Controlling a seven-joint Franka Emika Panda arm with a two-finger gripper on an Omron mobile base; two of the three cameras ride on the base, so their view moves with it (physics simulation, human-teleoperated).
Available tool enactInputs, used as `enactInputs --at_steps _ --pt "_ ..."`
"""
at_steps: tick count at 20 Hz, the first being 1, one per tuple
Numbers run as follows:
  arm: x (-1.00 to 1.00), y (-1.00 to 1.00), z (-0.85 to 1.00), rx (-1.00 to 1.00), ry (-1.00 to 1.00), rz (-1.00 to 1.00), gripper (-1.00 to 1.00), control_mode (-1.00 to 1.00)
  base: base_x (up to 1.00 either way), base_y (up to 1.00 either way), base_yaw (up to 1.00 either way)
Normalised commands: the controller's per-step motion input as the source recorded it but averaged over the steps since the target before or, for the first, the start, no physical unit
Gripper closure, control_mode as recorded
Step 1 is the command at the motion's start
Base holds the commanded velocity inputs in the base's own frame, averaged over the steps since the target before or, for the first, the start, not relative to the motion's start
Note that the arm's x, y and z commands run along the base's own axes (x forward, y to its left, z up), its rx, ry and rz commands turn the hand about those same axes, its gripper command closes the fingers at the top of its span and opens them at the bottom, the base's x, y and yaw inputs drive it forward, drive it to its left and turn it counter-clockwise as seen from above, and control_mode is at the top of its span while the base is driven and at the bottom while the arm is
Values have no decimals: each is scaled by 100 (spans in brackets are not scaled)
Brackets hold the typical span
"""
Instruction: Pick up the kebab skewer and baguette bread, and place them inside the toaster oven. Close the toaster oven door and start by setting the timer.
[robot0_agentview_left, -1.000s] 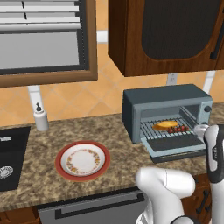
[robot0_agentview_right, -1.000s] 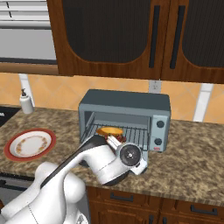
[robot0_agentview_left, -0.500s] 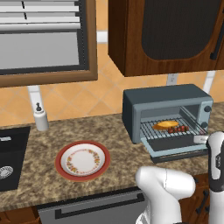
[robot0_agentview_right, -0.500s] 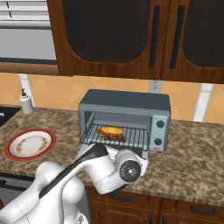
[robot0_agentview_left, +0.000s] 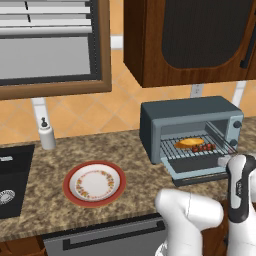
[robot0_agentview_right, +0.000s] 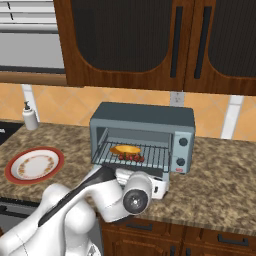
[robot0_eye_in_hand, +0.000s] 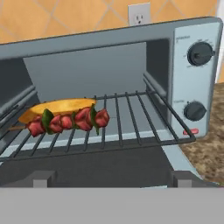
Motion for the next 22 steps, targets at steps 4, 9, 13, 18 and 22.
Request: enactInputs --at_steps 4,9,13,18,22 --pt "7 0 -2 -2 -3 -14 -100 -100 0 0 0" --pt "0 0 0 0 -1 -1 -100 -100 0 0 0" --pt "-2 4 0 -1 -4 0 -100 -100 0 0 0" --pt "-1 8 0 -7 -9 0 -100 -100 0 0 0" --pt "0 0 0 -12 -4 0 -100 -100 0 0 0"
